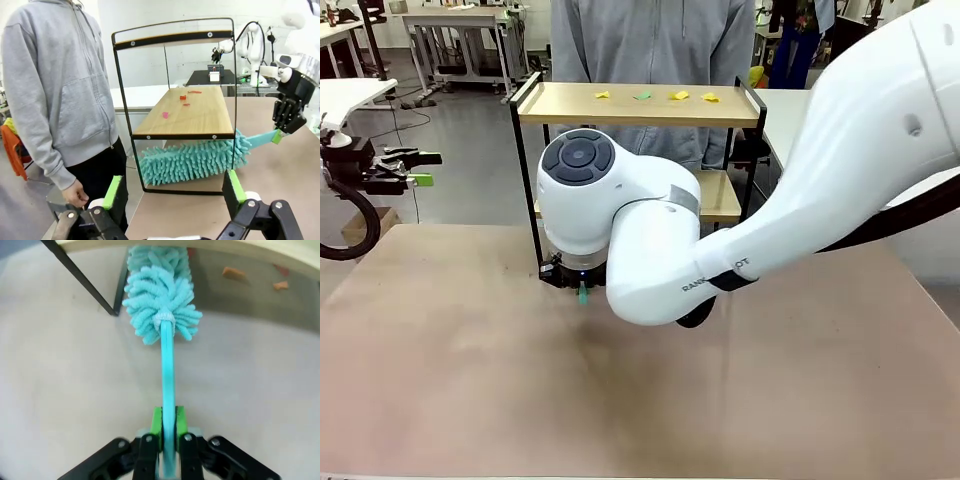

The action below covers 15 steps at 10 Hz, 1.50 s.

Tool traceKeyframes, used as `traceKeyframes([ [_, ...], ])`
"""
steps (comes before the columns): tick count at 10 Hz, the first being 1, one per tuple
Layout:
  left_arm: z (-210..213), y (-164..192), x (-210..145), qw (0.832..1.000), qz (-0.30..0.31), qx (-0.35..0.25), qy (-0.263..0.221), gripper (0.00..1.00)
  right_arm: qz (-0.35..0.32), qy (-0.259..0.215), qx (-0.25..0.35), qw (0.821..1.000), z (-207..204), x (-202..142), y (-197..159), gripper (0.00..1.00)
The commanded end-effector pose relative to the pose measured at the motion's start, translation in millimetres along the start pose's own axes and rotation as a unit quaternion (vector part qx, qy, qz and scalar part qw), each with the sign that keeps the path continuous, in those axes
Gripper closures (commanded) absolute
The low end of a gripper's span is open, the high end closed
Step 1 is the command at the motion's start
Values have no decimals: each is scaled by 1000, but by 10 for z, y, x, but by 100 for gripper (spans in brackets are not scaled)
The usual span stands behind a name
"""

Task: Clean the shelf.
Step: Clean the specific section of the Shelf indicated by the human with the Duster.

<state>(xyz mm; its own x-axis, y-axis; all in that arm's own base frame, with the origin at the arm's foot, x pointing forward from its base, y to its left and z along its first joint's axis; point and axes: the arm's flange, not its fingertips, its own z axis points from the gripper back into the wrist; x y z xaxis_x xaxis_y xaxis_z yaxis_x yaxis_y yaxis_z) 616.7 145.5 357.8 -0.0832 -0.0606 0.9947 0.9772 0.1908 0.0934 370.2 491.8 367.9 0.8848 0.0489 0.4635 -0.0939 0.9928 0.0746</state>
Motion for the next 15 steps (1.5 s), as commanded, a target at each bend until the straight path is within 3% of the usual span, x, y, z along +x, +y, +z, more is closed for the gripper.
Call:
traceKeyframes([
  [1, 2, -3, 29, 1000, -2, -1, 1, 0, 9, -5, -2, 1000, 102, 11, -169, 87],
  [7, 2, -3, 29, 1000, -2, -1, 1, 0, -29, -27, 2, 999, 18, 41, 187, 87],
  [14, 2, -3, 29, 1000, -2, -1, 1, 0, -46, 22, -15, 999, -361, 10, 347, 87],
  [15, 2, -3, 29, 1000, -2, -1, 1, 0, -19, 8, -7, 1000, -274, 3, 269, 87],
])
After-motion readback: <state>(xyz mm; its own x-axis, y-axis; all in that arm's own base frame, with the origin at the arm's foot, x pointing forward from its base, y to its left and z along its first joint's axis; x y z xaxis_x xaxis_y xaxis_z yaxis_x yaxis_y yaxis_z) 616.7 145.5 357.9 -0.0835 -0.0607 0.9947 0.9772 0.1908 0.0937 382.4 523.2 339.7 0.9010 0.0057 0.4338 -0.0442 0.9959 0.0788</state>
